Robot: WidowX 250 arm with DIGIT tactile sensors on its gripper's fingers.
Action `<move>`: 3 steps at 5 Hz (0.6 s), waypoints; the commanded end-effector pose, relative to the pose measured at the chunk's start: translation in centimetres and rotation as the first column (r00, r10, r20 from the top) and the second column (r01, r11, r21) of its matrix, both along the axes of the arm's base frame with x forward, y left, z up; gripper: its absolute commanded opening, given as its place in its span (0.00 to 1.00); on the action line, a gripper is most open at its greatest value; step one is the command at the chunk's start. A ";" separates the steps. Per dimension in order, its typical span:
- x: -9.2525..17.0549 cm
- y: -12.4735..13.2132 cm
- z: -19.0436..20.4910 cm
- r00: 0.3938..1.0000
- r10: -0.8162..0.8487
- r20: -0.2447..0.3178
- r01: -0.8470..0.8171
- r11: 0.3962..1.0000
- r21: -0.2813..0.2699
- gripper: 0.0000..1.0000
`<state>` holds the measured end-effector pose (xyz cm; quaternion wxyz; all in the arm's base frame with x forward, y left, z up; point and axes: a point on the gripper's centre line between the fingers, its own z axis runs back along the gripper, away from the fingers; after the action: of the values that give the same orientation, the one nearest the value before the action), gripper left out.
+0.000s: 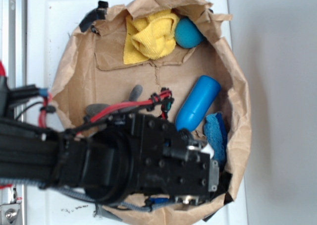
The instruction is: Grab the green animal.
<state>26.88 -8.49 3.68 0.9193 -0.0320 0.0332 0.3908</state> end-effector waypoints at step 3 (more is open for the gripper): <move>-0.6 10.2 10.5 0.990 -0.011 0.141 -0.001 0.997 0.081 0.00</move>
<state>25.93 0.05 12.34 0.9272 -0.0094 -0.0177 0.3741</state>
